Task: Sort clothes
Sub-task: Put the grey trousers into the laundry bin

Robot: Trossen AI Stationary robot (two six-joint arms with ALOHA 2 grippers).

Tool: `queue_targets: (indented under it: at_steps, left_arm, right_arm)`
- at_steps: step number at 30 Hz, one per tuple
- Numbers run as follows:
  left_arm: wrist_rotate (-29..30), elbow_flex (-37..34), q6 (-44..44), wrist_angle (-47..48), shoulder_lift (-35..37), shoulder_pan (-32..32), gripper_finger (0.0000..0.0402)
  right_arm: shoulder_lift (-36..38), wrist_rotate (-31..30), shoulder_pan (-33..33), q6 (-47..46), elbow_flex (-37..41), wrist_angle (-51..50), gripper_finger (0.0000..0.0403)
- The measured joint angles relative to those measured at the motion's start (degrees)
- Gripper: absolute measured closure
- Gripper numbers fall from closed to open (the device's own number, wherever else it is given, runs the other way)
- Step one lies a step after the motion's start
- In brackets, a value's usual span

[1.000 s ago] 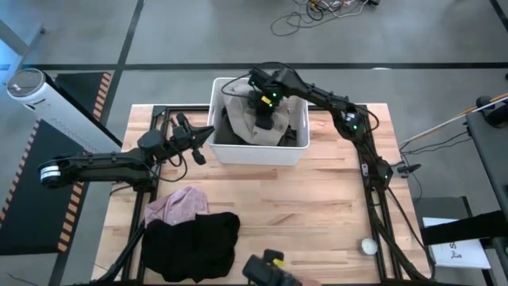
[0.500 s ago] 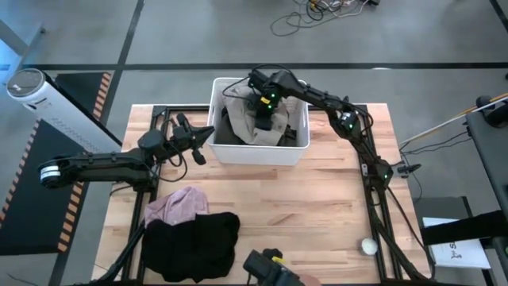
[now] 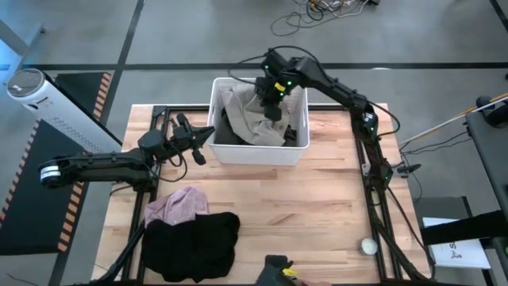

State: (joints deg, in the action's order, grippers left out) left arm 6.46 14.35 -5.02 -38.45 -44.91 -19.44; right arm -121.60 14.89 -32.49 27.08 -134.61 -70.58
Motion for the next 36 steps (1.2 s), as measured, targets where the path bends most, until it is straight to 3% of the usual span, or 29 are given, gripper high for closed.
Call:
queue_targets:
  at_steps: [6, 14, 27, 36]
  left_arm:
    - [0.0, 0.0, 0.0, 0.0, 0.0, 0.0, 0.0381]
    - [0.0, 0.0, 0.0, 0.5, 0.0, 0.0, 0.0381]
    - [0.0, 0.0, 0.2, 0.9, 0.0, 0.0, 0.0381]
    - [0.0, 0.0, 0.2, 0.8, 0.0, 0.0, 0.0381]
  right_arm:
    - [1.3, 0.5, 0.2, 0.1, -0.1, 3.5, 0.0403]
    - [-2.7, 3.6, 0.5, 3.4, 2.7, 3.7, 0.0403]
    - [-5.8, 4.0, 0.2, 5.3, 17.5, 12.5, 0.0403]
    - [-1.2, 2.2, 0.8, 2.9, 15.6, 9.1, 0.0403]
